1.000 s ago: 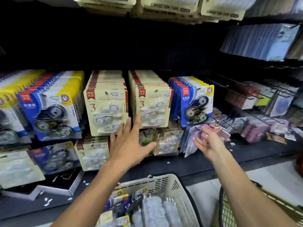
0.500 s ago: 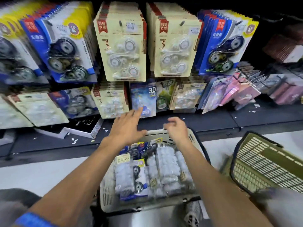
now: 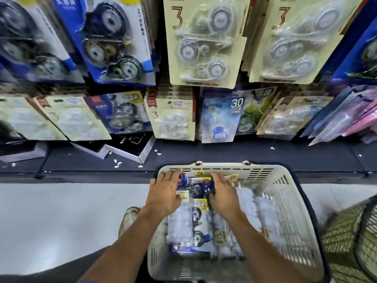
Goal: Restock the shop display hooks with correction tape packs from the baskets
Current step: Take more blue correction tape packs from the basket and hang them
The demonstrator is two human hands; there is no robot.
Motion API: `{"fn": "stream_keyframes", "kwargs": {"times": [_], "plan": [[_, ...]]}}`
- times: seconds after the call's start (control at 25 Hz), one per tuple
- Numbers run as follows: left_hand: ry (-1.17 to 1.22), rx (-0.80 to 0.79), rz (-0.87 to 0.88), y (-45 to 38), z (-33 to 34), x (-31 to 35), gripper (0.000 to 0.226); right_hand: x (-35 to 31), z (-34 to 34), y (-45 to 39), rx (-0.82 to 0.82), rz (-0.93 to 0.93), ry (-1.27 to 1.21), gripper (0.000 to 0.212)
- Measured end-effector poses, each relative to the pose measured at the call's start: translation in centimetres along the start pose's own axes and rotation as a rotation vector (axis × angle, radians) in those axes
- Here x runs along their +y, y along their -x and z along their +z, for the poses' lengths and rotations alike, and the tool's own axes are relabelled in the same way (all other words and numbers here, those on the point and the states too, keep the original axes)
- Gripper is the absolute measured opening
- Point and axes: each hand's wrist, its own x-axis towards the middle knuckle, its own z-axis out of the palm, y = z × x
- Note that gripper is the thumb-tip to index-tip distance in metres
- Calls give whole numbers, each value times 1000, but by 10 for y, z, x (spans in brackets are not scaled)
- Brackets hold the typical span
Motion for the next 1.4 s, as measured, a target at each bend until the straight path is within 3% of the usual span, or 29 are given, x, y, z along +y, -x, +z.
{"fn": "stream_keyframes", "kwargs": {"times": [0.16, 0.44, 0.52, 0.64, 0.8, 0.88, 1.04, 1.24, 1.32, 1.4], "plan": [[-12, 46, -25, -19, 19, 7, 81, -8, 12, -5, 22, 5, -44, 66], [-119, 11, -86, -32, 40, 17, 41, -6, 19, -7, -9, -35, 54, 13], [13, 15, -96, -30, 42, 15, 35, -6, 18, -2, 12, -83, 61, 17], [261, 131, -11, -29, 30, 9, 21, -2, 1, 2, 171, -117, 11, 17], [781, 210, 64, -27, -12, 9, 28, 1, -50, 2, 351, -199, 39, 9], [934, 221, 109, -22, -44, 13, 20, -5, -90, 3, 345, -279, 2, 9], [1109, 226, 221, -3, -113, 33, 22, -22, -181, 16, 117, -363, -287, 14], [1447, 352, 349, 23, -201, 75, 26, -48, -280, 52, 301, -417, -580, 14], [1631, 287, 400, 32, -223, 82, 41, -56, -314, 67, 347, -424, -669, 12], [1629, 118, 421, 44, -234, 83, 44, -56, -338, 75, 379, -422, -778, 12]]}}
